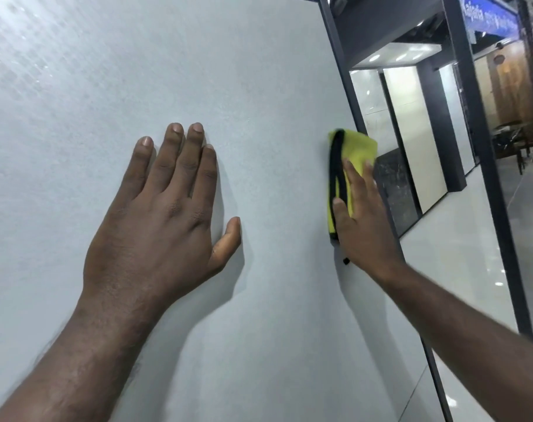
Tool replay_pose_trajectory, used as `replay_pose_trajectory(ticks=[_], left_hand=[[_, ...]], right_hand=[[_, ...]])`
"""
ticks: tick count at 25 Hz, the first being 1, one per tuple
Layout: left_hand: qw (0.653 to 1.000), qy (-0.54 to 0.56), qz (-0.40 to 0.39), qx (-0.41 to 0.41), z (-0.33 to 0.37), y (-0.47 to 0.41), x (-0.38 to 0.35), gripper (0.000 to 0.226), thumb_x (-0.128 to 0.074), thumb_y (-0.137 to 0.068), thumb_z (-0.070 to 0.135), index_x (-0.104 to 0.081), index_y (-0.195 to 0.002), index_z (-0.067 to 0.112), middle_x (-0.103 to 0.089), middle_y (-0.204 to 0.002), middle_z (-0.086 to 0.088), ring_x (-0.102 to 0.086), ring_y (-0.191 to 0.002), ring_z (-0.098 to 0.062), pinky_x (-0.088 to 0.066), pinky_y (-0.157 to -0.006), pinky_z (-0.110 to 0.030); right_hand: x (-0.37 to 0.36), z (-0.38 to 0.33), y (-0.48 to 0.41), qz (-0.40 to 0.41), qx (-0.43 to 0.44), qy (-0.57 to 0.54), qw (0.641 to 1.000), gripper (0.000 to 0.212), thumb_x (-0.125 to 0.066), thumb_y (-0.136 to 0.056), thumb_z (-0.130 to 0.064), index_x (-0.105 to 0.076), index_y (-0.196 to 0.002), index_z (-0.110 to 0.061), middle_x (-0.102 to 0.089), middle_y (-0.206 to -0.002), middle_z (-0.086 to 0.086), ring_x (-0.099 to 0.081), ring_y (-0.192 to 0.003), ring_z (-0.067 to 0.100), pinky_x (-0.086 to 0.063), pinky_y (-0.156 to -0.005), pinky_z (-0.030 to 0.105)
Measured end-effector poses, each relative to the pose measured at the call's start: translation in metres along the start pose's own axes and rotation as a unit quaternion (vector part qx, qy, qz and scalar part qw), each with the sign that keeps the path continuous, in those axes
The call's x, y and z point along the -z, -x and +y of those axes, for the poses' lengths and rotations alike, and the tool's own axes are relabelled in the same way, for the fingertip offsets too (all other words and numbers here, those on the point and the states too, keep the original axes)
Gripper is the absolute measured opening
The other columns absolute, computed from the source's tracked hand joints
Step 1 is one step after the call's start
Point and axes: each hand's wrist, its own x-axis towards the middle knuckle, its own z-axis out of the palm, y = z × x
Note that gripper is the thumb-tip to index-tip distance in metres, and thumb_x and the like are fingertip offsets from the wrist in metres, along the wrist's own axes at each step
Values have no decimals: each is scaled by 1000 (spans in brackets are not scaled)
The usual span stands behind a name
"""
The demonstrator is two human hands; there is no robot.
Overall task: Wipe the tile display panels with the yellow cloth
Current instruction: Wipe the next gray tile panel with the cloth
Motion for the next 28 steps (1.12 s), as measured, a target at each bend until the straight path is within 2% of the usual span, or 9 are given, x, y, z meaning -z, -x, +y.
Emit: replay_pose_trajectory(ticks=[2, 6, 9, 11, 13, 16, 20, 25, 28], left_hand=[[1000, -3, 2, 2, 0, 0, -1, 93, -29, -105, 61, -23, -167, -8, -14, -178, -27, -13, -166, -41, -12, -134, -60], [1000, -10, 11, -2, 0, -1, -5, 94, -32, -104, 61, -24, -167, -8, -14, -178, -27, -14, -166, -42, -12, -134, -60], [1000, -6, 10, 5, 0, 1, -4, 92, -33, -105, 60, -25, -167, -7, -14, -178, -26, -14, -166, -41, -14, -134, -60], [1000, 5, 15, 4, -3, 4, -3, 87, -37, -105, 57, -30, -167, -4, -19, -178, -23, -17, -166, -37, -16, -134, -58], [999, 33, 22, 9, -11, 9, 1, 83, -42, -104, 54, -35, -166, -1, -24, -178, -17, -21, -166, -32, -18, -135, -55], [999, 35, 14, 11, -30, 19, 10, 84, -42, -103, 56, -32, -169, 4, -23, -179, -11, -22, -166, -26, -17, -135, -53], [999, 17, 21, 35, -57, 52, 20, 87, -40, -103, 60, -29, -170, 5, -21, -179, -10, -21, -166, -26, -17, -134, -56], [999, 10, 16, 41, -95, 86, 35, 91, -40, -102, 63, -27, -170, 5, -19, -180, -10, -20, -166, -26, -16, -134, -57], [998, 0, 11, 67, -127, 111, 49, 93, -38, -101, 65, -26, -170, 4, -18, -180, -11, -20, -166, -28, -13, -134, -59]], right_hand=[[-8, 2, 36, 32, -35, 26, 999, 63, -47, -106, -36, -23, -163, -52, -5, -176, -17, -20, -158, 21, -33, -119, 59], [-12, -33, 6, 22, 145, 56, 988, 63, -53, -91, -42, -38, -152, -42, -13, -170, -3, -24, -150, 24, -27, -109, 49], [-6, -30, -50, 57, 100, -44, 992, 72, -42, -78, -32, -17, -143, -49, -22, -169, 12, -27, -155, 33, -28, -121, 61], [-13, -21, -27, 43, 59, -72, 995, 89, -39, -78, -23, 0, -154, -47, -30, -165, 14, -28, -156, 31, -28, -120, 67], [-20, -33, 8, -44, 161, -41, 985, 97, -45, -78, -11, -8, -166, -29, -18, -173, 9, -18, -161, 18, -20, -125, 67], [-21, -67, -12, -96, 338, 4, 936, 76, -51, -82, -7, -39, -157, -15, 2, -179, 7, 6, -165, 24, -8, -131, 57], [-27, -80, -5, 14, 113, -44, 993, 75, -42, -97, -22, -21, -169, -28, 8, -179, 1, 12, -164, 19, -10, -131, 56], [-45, -155, 23, -68, 341, 11, 938, 75, -51, -103, -18, -18, -170, -29, 9, -178, -3, 14, -164, 21, -3, -132, 49], [-50, -176, 6, 11, 233, -25, 972, 74, -46, -99, -21, -23, -168, -29, 0, -179, 3, 7, -165, 20, -2, -132, 36]])
